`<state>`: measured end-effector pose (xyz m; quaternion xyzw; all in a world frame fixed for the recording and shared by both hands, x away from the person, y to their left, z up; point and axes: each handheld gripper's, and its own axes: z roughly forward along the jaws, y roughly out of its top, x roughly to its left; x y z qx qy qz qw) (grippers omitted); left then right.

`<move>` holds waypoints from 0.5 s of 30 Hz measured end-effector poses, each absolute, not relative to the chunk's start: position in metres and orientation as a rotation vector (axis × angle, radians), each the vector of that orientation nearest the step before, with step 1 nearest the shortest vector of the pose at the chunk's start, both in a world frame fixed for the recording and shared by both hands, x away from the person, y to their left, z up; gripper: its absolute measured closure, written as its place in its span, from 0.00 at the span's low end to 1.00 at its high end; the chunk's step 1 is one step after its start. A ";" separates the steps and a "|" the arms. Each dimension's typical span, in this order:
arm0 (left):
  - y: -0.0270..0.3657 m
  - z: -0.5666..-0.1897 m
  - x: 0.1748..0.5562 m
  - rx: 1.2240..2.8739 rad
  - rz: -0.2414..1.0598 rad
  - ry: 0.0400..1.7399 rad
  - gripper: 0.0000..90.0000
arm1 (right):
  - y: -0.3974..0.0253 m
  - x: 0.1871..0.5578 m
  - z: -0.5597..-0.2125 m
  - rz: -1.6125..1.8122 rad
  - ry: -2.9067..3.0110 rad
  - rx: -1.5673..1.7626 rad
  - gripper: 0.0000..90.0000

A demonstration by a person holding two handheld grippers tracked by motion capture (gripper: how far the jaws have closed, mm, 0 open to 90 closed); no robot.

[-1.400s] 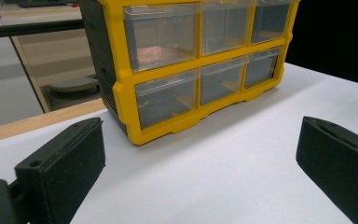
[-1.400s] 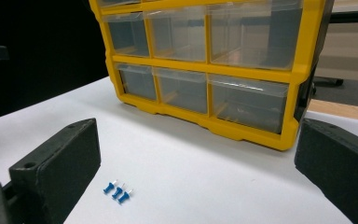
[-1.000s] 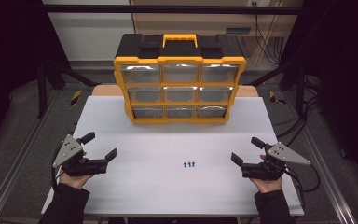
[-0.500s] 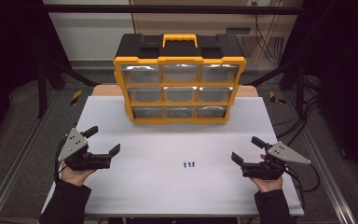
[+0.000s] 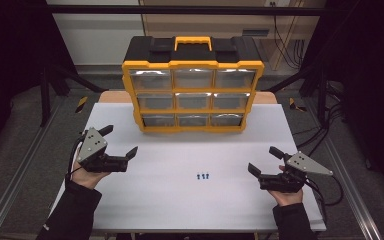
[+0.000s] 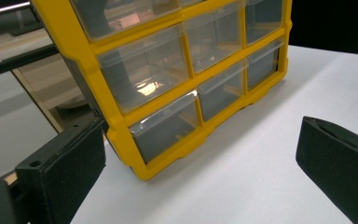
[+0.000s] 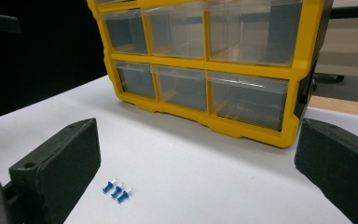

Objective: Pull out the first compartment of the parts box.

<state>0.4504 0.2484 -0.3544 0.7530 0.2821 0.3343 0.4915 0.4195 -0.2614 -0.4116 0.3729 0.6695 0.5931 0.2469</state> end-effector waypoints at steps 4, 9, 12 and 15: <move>0.244 -0.348 0.457 1.844 0.837 0.671 0.01 | -0.261 0.420 -0.412 1.615 1.827 1.020 0.01; 0.239 -0.337 0.463 1.861 0.862 0.652 0.01 | -0.260 0.421 -0.413 1.609 1.843 1.016 0.01; 0.235 -0.330 0.467 1.870 0.885 0.638 0.02 | -0.260 0.420 -0.413 1.616 1.842 1.015 0.01; 0.230 -0.324 0.470 1.896 0.924 0.611 0.02 | -0.260 0.420 -0.413 1.616 1.845 1.012 0.01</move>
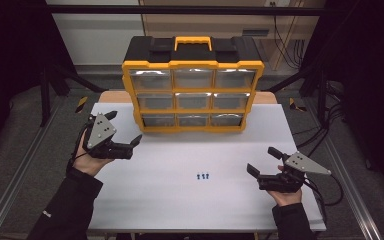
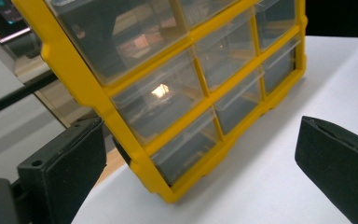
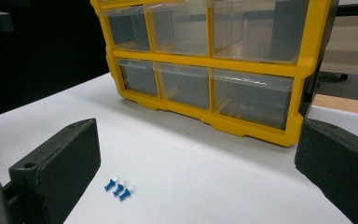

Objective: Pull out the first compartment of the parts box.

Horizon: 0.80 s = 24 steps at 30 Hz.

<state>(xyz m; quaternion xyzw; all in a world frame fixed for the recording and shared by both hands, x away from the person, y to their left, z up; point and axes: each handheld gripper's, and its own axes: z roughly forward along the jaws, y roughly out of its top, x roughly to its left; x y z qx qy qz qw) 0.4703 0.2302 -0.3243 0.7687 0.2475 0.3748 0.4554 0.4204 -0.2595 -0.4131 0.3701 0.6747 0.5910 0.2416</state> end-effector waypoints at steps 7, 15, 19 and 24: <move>0.221 -0.310 0.481 1.938 0.984 0.575 0.02 | -0.259 0.420 -0.413 1.618 1.846 1.012 0.01; 0.210 -0.295 0.491 1.961 1.037 0.519 0.02 | -0.259 0.420 -0.413 1.618 1.839 1.010 0.01; 0.205 -0.289 0.497 1.977 1.057 0.497 0.02 | -0.260 0.420 -0.413 1.618 1.840 1.010 0.01; 0.200 -0.281 0.503 1.987 1.088 0.465 0.02 | -0.260 0.420 -0.413 1.621 1.839 1.007 0.01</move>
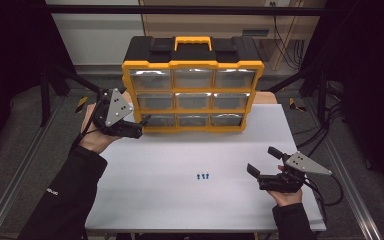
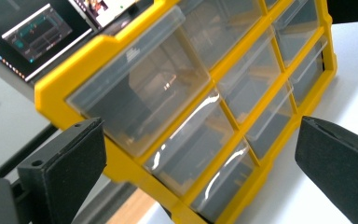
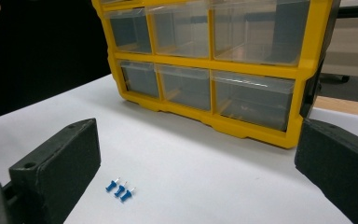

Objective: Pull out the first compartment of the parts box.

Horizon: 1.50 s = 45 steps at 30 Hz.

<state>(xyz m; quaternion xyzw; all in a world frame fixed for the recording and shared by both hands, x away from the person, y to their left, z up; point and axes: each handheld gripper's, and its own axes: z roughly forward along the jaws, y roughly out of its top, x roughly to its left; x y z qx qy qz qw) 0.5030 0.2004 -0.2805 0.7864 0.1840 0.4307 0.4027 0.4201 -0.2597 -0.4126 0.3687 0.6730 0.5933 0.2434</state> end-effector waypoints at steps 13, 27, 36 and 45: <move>0.190 -0.264 0.515 2.002 1.221 0.338 0.03 | -0.260 0.420 -0.413 1.618 1.842 1.004 0.01; 0.172 -0.260 0.534 2.086 1.409 0.206 0.05 | -0.259 0.420 -0.413 1.608 1.851 1.006 0.01; 0.165 -0.263 0.546 2.136 1.537 0.094 0.09 | -0.260 0.421 -0.413 1.612 1.848 0.994 0.01; 0.159 -0.270 0.555 2.154 1.648 -0.004 0.16 | -0.260 0.421 -0.413 1.611 1.850 0.989 0.01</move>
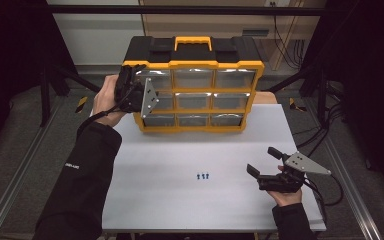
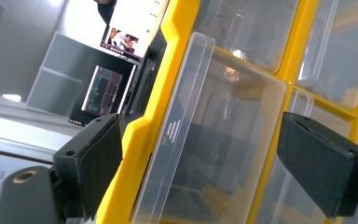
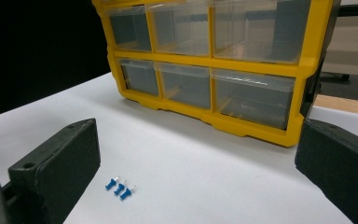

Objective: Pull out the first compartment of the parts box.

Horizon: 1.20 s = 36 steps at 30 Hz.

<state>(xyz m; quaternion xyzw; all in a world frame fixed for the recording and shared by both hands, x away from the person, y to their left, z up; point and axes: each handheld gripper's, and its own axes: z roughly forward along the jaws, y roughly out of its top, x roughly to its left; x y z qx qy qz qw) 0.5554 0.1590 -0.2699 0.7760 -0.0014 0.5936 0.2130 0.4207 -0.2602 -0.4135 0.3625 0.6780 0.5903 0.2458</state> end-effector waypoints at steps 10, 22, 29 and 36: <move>0.155 -0.279 0.563 2.186 1.739 -0.085 0.26 | -0.260 0.420 -0.412 1.625 1.842 1.009 0.01; 0.152 -0.284 0.565 2.154 1.843 -0.182 0.40 | -0.260 0.420 -0.412 1.633 1.837 1.007 0.01; 0.154 -0.286 0.565 2.147 1.896 -0.249 0.51 | -0.260 0.419 -0.412 1.630 1.838 1.010 0.01; 0.154 -0.290 0.565 2.153 1.934 -0.292 0.56 | -0.260 0.420 -0.413 1.627 1.840 1.012 0.01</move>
